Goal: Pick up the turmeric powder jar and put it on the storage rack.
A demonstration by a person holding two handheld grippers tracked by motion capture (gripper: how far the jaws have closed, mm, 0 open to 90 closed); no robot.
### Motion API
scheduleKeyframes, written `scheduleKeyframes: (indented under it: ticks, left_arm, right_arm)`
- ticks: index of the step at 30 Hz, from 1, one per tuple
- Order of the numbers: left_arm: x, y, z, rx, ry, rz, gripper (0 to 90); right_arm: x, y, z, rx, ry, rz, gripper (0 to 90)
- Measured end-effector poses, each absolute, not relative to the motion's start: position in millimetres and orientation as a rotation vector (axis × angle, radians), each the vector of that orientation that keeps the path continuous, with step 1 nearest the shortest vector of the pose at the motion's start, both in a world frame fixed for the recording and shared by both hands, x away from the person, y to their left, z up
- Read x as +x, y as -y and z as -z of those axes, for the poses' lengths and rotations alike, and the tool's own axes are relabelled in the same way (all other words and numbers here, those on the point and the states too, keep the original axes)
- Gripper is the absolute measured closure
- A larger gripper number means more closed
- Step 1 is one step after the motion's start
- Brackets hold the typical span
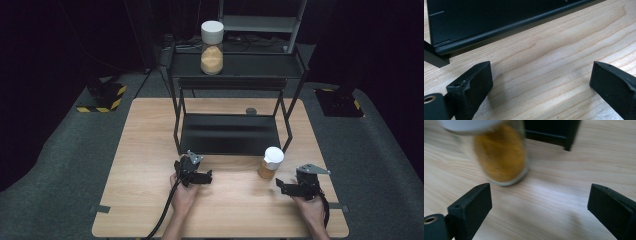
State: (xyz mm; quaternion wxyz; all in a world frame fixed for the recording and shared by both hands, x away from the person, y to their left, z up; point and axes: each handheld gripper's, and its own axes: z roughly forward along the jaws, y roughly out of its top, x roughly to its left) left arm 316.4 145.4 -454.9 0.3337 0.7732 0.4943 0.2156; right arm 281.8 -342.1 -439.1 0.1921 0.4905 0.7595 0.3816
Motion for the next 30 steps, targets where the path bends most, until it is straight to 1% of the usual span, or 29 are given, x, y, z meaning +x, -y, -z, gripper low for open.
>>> scheduleKeyframes:
  ticks: [6, 19, 30]
  left_arm:
    - [316.3, -145.4, 454.9, 2.019, -1.291, -0.563, 4.6]
    - [316.5, -145.5, 454.9, 2.019, -1.291, -0.562, 4.6]
    - [316.4, -145.5, 454.9, 2.019, -1.291, -0.562, 4.6]
  right_arm:
    - [285.4, 331.0, 435.6, 1.332, -2.152, -1.115, 5.0]
    - [299.5, 308.6, 433.2, 1.275, -2.142, -1.133, 11.2]
    - [305.2, 299.2, 432.7, 1.245, -2.113, -1.151, 23.1]
